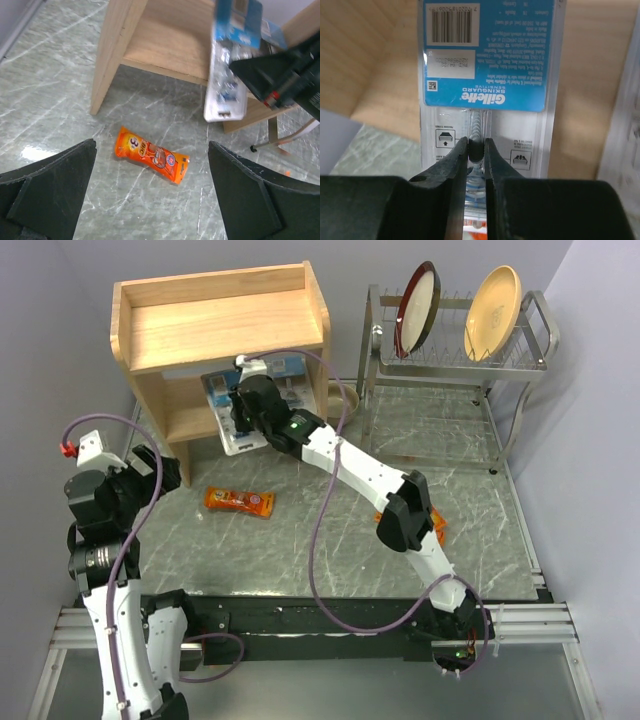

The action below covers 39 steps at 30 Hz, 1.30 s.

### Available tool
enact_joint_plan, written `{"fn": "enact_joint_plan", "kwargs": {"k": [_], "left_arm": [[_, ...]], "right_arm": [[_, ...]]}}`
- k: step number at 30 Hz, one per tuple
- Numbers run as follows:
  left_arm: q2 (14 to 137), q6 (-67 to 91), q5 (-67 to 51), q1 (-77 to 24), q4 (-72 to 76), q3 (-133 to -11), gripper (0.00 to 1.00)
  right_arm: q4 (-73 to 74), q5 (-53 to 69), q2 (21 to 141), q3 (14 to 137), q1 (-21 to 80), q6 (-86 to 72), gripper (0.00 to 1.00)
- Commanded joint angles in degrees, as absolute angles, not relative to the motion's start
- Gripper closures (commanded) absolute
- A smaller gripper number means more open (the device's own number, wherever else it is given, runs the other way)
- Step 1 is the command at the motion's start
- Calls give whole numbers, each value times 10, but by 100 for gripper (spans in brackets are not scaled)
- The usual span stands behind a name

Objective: Place and organize the shaving razors onto the shelf

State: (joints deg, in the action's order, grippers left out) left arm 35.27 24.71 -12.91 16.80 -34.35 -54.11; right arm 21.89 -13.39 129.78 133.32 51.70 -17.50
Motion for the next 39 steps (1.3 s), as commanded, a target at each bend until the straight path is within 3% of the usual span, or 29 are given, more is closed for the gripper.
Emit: {"fn": "enact_joint_plan", "kwargs": {"k": [1,2,3,6,10,19,26,33,34,35,37,39], "left_arm": [[364,240,-160,171,-326,-553,1],[366,236,-158,171,-327,-555,1],[368,231,-156,171,-329,-561,0],[374,221,-155,171,-336,-569,1],[370,222,-177,175,-322,-558,1],[374,185,-308,153,-262,-510,7],[380,152,-243,57,-243,-479,9],[381,192,-245,44,-188,-447,30],[390,203,-248,40,-167,-442,29],[398,235,-253,38,-165,-441,19],[426,296,-243,40,-159,-441,11],[446,385,-277,72,-132,-432,12]], "right_arm": [[111,-167,1334,1404,517,-158,97],[107,-171,1340,1410,518,-159,95],[103,-176,1352,1416,519,-158,79],[105,-191,1353,1415,520,-157,52],[113,-188,1325,1390,523,-161,40],[147,-162,1231,1306,532,-174,35],[158,-167,1158,1219,535,-172,33],[173,-128,1101,1140,522,-168,35],[177,-126,1095,1127,519,-170,35],[186,-114,1079,1118,516,-175,35],[190,-104,1058,1086,505,-178,35],[194,-94,1019,1057,497,-182,34]]}}
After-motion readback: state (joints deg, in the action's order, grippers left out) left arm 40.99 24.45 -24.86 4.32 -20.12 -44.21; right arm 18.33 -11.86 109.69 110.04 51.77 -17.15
